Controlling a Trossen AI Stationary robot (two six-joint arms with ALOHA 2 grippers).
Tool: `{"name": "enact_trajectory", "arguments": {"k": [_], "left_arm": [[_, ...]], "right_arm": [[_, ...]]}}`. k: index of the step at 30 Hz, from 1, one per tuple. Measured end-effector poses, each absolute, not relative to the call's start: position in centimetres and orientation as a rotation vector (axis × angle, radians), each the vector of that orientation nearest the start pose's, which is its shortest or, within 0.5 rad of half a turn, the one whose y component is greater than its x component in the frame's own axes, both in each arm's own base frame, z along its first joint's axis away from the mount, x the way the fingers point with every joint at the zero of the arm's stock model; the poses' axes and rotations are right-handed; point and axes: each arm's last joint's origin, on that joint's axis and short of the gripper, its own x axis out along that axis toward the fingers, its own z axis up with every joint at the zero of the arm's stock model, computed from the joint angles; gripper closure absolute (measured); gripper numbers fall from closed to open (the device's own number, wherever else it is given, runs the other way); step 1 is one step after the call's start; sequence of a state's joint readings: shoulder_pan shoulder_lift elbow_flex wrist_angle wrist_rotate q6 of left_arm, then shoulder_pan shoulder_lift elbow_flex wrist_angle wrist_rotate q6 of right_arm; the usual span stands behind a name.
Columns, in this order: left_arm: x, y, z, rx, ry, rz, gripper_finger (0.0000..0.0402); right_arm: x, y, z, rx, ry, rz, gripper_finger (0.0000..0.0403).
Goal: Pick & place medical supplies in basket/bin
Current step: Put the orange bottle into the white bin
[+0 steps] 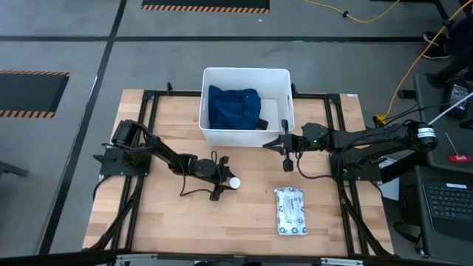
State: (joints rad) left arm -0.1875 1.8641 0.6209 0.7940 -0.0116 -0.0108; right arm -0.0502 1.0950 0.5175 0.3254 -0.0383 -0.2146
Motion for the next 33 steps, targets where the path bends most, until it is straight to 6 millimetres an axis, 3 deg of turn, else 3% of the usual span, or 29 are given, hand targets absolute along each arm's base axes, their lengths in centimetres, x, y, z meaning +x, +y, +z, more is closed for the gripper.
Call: {"name": "enact_trajectory", "arguments": {"k": [8, 13, 24, 33], "left_arm": [[31.3, -5.9, 10.4, 0.032, 0.448, -0.173, 0.0219], [31.2, -5.9, 12.0, 0.054, 0.408, -0.179, 0.0220], [28.4, -4.1, 17.8, 0.068, 0.458, -0.114, 0.0218], [25.4, -3.3, 22.3, 0.124, 0.399, -0.113, 0.0217]], "right_arm": [[23.0, -1.0, 23.1, -0.202, 0.252, 0.015, 0.0395], [23.0, -1.0, 23.1, -0.202, 0.252, 0.015, 0.0395], [23.1, -1.0, 23.1, -0.203, 0.248, 0.014, 0.0395], [23.1, -1.0, 23.1, -0.203, 0.245, 0.014, 0.0395]]}}
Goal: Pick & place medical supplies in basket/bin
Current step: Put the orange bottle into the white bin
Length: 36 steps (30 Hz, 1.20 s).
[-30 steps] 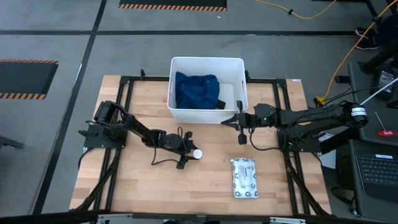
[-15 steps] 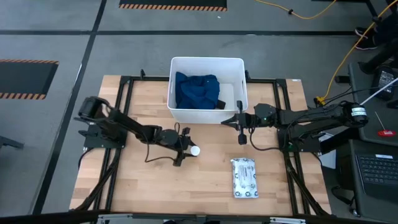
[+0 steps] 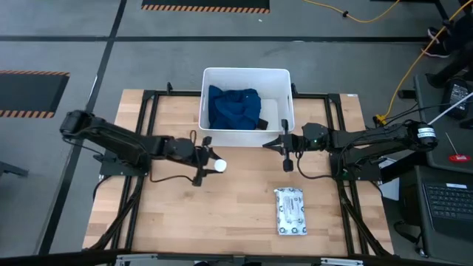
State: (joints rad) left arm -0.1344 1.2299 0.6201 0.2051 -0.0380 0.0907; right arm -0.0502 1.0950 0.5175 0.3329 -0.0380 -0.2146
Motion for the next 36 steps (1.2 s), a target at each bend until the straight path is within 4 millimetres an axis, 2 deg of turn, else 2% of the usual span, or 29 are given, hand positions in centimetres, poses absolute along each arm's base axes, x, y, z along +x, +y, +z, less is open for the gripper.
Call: {"name": "enact_trajectory", "arguments": {"k": [6, 11, 16, 22, 26, 30, 36], "left_arm": [[23.2, -2.9, 24.6, 0.127, 0.358, -0.080, 0.0217], [21.7, -2.5, 25.7, 0.124, 0.345, -0.015, 0.0217], [20.9, -2.4, 27.1, 0.063, 0.348, -0.002, 0.0217], [21.3, -2.5, 30.2, 0.105, 0.353, -0.006, 0.0217], [21.9, -1.8, 32.4, 0.128, 0.333, 0.025, 0.0217], [22.9, -0.5, 34.1, 0.135, 0.360, 0.073, 0.0217], [24.8, 2.5, 36.4, 0.200, 0.425, 0.163, 0.0217]], "right_arm": [[23.1, -1.0, 23.2, -0.203, 0.241, 0.014, 0.0395], [23.1, -1.0, 23.2, -0.203, 0.236, 0.013, 0.0395], [23.1, -1.0, 23.2, -0.203, 0.236, 0.013, 0.0395], [23.1, -1.0, 23.2, -0.203, 0.236, 0.014, 0.0395], [23.1, -1.0, 23.2, -0.203, 0.233, 0.013, 0.0395], [23.1, -1.0, 23.3, -0.203, 0.230, 0.013, 0.0395], [23.1, -1.0, 23.3, -0.205, 0.229, 0.013, 0.0395]]}}
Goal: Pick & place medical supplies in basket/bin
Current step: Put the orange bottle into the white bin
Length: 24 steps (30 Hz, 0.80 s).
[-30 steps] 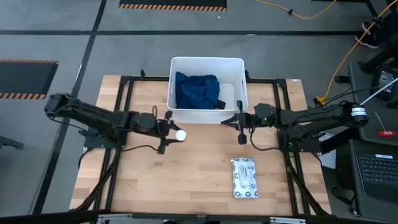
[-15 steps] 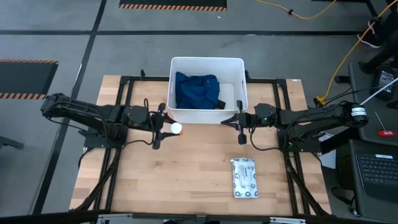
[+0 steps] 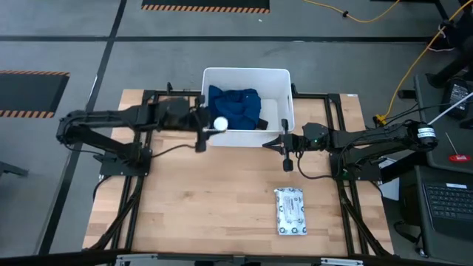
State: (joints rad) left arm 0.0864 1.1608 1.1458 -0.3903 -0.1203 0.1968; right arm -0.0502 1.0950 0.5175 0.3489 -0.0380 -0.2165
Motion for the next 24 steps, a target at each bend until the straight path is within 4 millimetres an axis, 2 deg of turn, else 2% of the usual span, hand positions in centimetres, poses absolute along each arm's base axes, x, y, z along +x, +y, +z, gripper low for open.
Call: {"name": "enact_trajectory", "arguments": {"k": [7, 14, 17, 24], "left_arm": [[26.1, 7.1, 37.7, 0.175, 0.414, 0.172, 0.0217], [24.9, 11.2, 37.5, 0.132, 0.426, 0.287, 0.0217], [24.5, 12.5, 37.4, 0.103, 0.416, 0.283, 0.0217], [26.1, 15.5, 35.0, 0.040, 0.455, 0.231, 0.0217]], "right_arm": [[23.1, -1.0, 23.3, -0.205, 0.229, 0.013, 0.0395], [23.1, -1.0, 23.3, -0.204, 0.230, 0.013, 0.0395], [23.1, -1.0, 23.3, -0.204, 0.230, 0.013, 0.0395], [23.1, -1.0, 23.3, -0.204, 0.230, 0.013, 0.0395]]}}
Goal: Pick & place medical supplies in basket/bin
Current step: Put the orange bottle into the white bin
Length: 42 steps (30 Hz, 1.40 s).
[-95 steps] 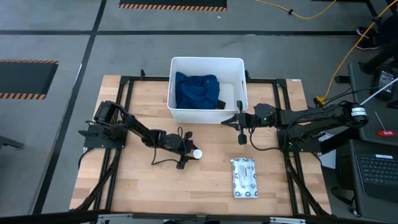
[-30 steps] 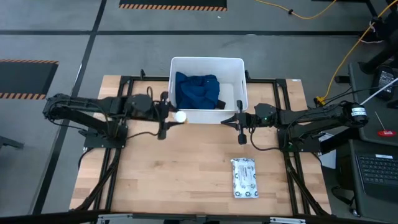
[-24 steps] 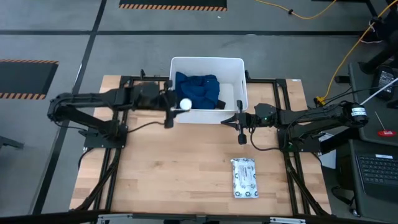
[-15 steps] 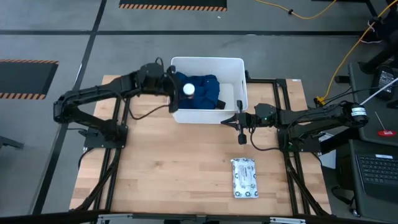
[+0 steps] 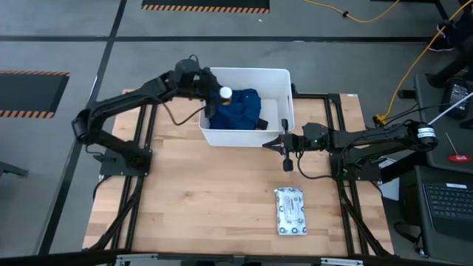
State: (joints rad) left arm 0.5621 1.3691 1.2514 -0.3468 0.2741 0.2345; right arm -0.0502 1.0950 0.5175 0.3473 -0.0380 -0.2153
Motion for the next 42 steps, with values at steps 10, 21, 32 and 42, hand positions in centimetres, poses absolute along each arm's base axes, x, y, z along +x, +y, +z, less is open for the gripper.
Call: {"name": "enact_trajectory", "arguments": {"k": [10, 21, 32, 42], "left_arm": [[28.8, 20.1, 28.6, -0.117, 0.609, 0.278, 0.0217], [30.3, 22.1, 23.9, -0.170, 0.732, 0.314, 0.0217], [30.1, 22.2, 23.0, -0.152, 0.794, 0.365, 0.0216], [30.3, 22.1, 23.4, -0.127, 0.780, 0.390, 0.0216]], "right_arm": [[23.0, -1.1, 23.0, -0.191, 0.255, 0.013, 0.0395], [23.0, -1.1, 23.0, -0.188, 0.259, 0.013, 0.0395], [23.0, -1.1, 23.0, -0.179, 0.259, 0.013, 0.0395], [23.0, -1.0, 23.0, -0.180, 0.258, 0.013, 0.0395]]}}
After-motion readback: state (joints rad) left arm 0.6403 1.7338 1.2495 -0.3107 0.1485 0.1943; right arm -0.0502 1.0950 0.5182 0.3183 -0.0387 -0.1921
